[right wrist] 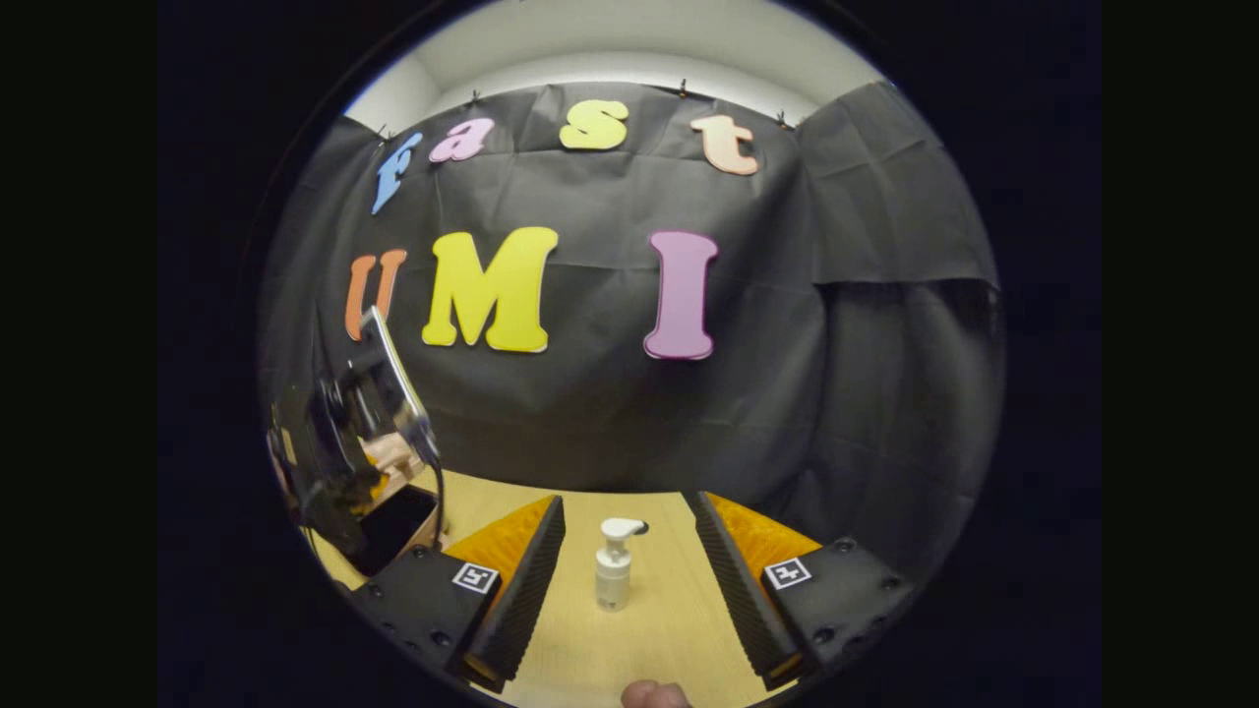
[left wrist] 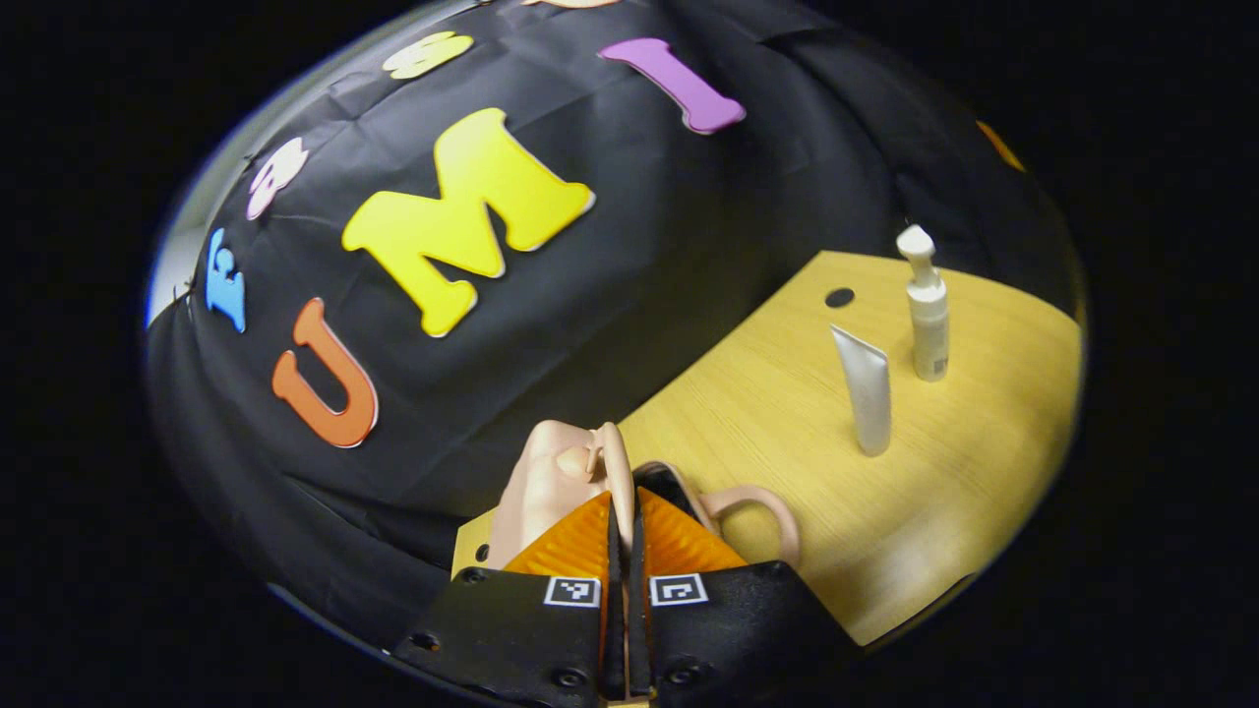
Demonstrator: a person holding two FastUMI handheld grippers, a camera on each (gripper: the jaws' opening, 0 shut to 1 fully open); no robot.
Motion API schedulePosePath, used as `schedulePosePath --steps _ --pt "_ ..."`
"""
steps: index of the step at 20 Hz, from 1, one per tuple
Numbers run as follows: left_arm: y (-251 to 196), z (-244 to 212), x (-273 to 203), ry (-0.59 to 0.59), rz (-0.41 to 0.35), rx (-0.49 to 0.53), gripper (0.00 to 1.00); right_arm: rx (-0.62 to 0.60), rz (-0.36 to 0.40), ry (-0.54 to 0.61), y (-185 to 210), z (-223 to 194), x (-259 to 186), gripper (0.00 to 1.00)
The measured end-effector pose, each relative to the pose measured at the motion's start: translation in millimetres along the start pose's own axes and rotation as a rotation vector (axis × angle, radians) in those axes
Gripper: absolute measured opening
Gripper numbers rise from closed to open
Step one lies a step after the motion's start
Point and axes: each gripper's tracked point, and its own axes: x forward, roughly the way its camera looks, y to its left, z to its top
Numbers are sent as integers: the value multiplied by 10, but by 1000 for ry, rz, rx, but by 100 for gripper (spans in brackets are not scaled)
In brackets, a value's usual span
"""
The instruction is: First open the suitcase, pack the skin care products into it, and then close the suitcase.
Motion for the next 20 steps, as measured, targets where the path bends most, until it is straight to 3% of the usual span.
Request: schedulePosePath --steps 4,9,14,20 --pt "929 31 -188 -132 59 -179 4 -12 53 -27 329 230 33 80" --pt "2063 -527 -317 -165 167 -351 4 -21 114 -30 740 454 108 79" --pt "2962 -1456 -150 -122 230 -515 4 -45 94 -19 934 571 123 80" --pt "3254 -2817 337 -1 200 -688 5 -102 62 48 1121 354 44 79"
